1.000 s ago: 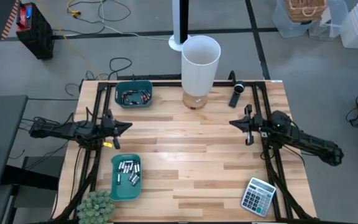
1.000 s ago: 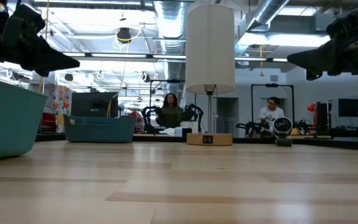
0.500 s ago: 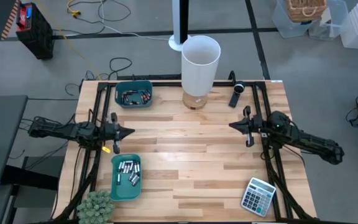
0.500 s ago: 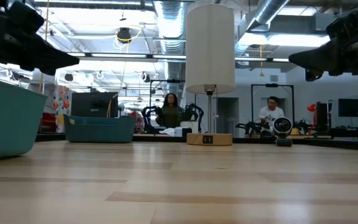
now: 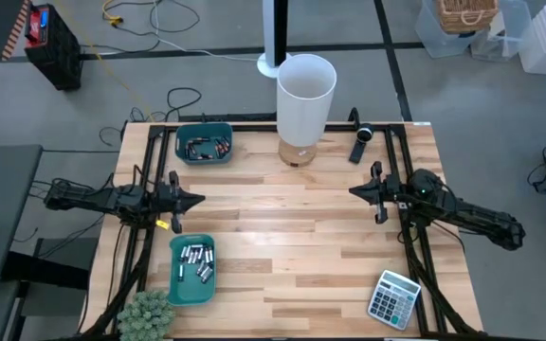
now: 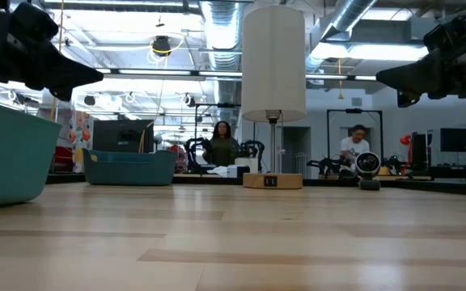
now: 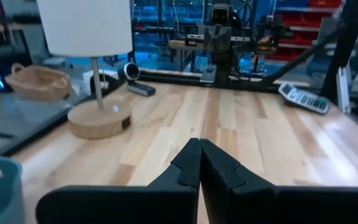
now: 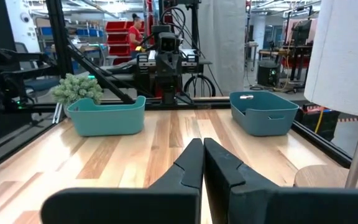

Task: Sort batteries
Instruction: Return to Home Position

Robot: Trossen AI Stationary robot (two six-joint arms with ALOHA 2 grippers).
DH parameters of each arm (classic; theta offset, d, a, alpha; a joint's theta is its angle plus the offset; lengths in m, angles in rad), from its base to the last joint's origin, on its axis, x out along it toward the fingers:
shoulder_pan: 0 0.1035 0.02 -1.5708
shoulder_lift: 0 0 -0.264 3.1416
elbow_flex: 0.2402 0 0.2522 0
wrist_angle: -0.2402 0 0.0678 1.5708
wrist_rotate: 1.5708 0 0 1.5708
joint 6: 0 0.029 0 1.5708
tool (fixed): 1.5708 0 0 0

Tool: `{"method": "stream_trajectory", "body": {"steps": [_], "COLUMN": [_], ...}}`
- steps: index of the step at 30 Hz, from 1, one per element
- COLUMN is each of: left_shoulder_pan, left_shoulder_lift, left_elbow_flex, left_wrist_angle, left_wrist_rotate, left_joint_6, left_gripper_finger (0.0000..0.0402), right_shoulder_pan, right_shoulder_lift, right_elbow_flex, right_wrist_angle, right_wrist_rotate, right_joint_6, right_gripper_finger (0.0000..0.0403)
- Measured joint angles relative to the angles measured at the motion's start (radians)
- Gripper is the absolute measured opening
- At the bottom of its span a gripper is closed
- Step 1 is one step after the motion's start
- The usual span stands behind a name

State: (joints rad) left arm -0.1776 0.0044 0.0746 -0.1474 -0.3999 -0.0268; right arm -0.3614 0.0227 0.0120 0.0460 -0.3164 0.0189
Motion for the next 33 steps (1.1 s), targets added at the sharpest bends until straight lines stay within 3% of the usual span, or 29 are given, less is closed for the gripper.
{"method": "stream_trajectory", "body": {"steps": [4, 33], "left_shoulder_pan": [0.0, 0.0], "left_shoulder_lift": [0.0, 0.0], "left_elbow_flex": [-0.001, -0.002], "left_wrist_angle": [-0.002, -0.003], "left_wrist_rotate": [-0.001, -0.004], "left_joint_6": [-0.07, -0.065], "left_gripper_finger": [0.0, 0.0], "right_shoulder_pan": [0.0, 0.0], "right_shoulder_lift": [0.0, 0.0], "right_elbow_flex": [0.0, 0.0], "right_wrist_angle": [0.0, 0.0], "right_wrist_rotate": [0.0, 0.0], "right_joint_6": [0.0, 0.0], "right_gripper_finger": [0.0029, 0.0028]}}
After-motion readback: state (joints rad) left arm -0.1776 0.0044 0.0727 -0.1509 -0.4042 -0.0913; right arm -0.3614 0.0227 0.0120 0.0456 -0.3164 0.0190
